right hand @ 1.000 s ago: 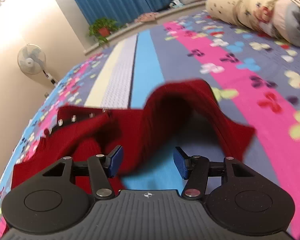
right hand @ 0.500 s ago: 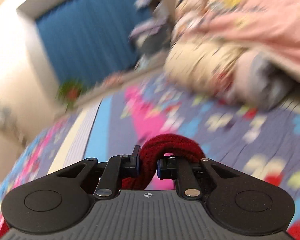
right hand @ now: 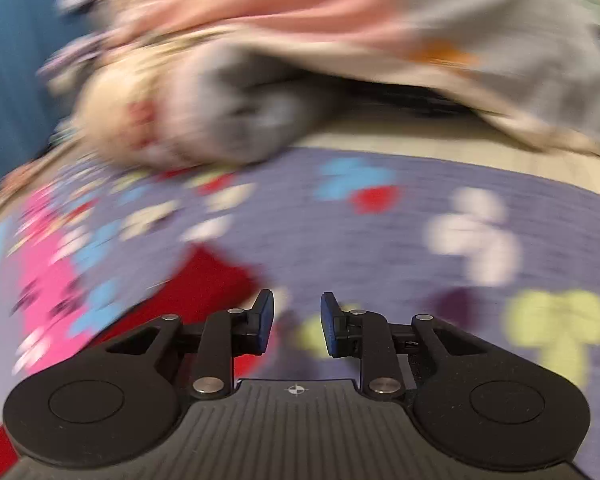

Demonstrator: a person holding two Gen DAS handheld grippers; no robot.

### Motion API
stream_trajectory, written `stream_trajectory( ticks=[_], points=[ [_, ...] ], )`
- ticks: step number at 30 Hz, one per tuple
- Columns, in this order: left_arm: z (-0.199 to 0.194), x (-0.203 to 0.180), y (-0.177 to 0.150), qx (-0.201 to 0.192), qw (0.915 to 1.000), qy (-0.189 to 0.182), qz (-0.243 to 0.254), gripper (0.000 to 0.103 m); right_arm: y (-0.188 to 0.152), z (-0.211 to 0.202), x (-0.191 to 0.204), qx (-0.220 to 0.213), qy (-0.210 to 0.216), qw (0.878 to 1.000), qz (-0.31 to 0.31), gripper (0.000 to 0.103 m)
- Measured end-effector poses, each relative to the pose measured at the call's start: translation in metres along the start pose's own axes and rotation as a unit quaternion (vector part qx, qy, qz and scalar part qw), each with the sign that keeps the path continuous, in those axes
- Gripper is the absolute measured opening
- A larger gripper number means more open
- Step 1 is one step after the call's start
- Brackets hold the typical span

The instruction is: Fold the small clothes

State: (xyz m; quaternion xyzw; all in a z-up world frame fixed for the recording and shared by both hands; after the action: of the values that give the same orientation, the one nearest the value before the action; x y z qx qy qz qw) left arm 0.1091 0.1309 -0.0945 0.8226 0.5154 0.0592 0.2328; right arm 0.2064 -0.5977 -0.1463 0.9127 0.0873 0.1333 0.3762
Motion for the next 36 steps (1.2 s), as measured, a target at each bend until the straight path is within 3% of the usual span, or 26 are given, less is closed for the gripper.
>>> stream_trajectory(
  ticks=[2, 3, 7, 9, 11, 12, 13, 15, 17, 21, 25, 28, 30, 31, 33, 36],
  points=[
    [0.001, -0.001, 0.002, 0.002, 1.0, 0.001, 0.0, 0.045, 0.003, -0.009, -0.011, -0.016, -0.029, 0.999, 0.008, 0.029],
    [0.001, 0.0, 0.003, 0.003, 1.0, 0.001, -0.002, 0.045, 0.003, -0.017, -0.008, -0.022, -0.023, 0.999, -0.001, 0.028],
    [-0.002, 0.0, 0.011, -0.001, 0.9999, 0.002, -0.015, 0.045, 0.007, -0.082, 0.024, -0.035, 0.093, 0.995, -0.031, 0.029],
    [-0.005, -0.002, 0.014, -0.011, 0.9998, 0.008, -0.013, 0.045, 0.004, -0.13, 0.042, -0.033, 0.167, 0.984, -0.056, 0.045],
    [-0.01, -0.006, 0.018, -0.024, 0.9996, 0.012, -0.011, 0.045, -0.004, -0.17, 0.062, -0.015, 0.251, 0.962, -0.104, 0.056],
    [-0.014, -0.007, 0.019, -0.033, 0.9993, 0.011, -0.012, 0.045, -0.017, -0.191, 0.073, 0.0, 0.297, 0.944, -0.147, 0.067],
    [-0.019, -0.008, 0.019, -0.043, 0.9989, 0.01, -0.015, 0.045, -0.031, -0.207, 0.082, 0.022, 0.336, 0.921, -0.195, 0.073],
    [-0.026, -0.008, 0.019, -0.057, 0.9981, 0.007, -0.022, 0.045, -0.075, -0.226, 0.097, 0.09, 0.397, 0.86, -0.308, 0.076],
    [-0.033, -0.006, 0.017, -0.064, 0.9975, 0.01, -0.03, 0.046, -0.115, -0.229, 0.095, 0.119, 0.382, 0.83, -0.388, 0.074],
    [-0.046, 0.0, 0.011, -0.075, 0.9961, 0.023, -0.04, 0.046, -0.155, -0.21, 0.067, 0.207, 0.323, 0.824, -0.417, 0.068],
    [-0.062, 0.005, 0.005, -0.095, 0.9941, 0.024, -0.047, 0.046, -0.161, -0.227, 0.039, 0.202, 0.313, 0.815, -0.444, 0.062],
    [-0.073, 0.004, -0.001, -0.107, 0.9931, 0.024, -0.041, 0.046, -0.171, -0.244, 0.018, 0.198, 0.316, 0.792, -0.483, 0.055],
    [-0.078, 0.005, -0.007, -0.111, 0.9928, 0.023, -0.039, 0.046, -0.174, -0.255, 0.005, 0.191, 0.317, 0.782, -0.501, 0.041],
    [-0.081, 0.005, -0.009, -0.113, 0.9926, 0.023, -0.039, 0.046, -0.173, -0.257, -0.001, 0.197, 0.317, 0.782, -0.499, 0.036],
    [-0.083, 0.006, -0.011, -0.115, 0.9924, 0.022, -0.038, 0.046, -0.166, -0.262, -0.017, 0.207, 0.315, 0.786, -0.49, 0.009],
    [-0.086, 0.005, -0.015, -0.117, 0.9922, 0.017, -0.038, 0.046, -0.149, -0.274, -0.042, 0.21, 0.315, 0.798, -0.47, 0.006]
  ],
)
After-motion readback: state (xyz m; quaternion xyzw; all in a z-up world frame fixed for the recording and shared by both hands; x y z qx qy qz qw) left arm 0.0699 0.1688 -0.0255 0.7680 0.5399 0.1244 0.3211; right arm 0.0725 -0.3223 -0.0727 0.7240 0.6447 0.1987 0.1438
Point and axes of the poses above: each gripper's, at about its wrist camera, not at the fingertips, and z roughly the way its jaws point, x to its left, y to its top, the point moved 1 cm from there along z, roughly the way its jaws point, and after that the axes turned 8 degrees about -y, right-handed, at the moved point
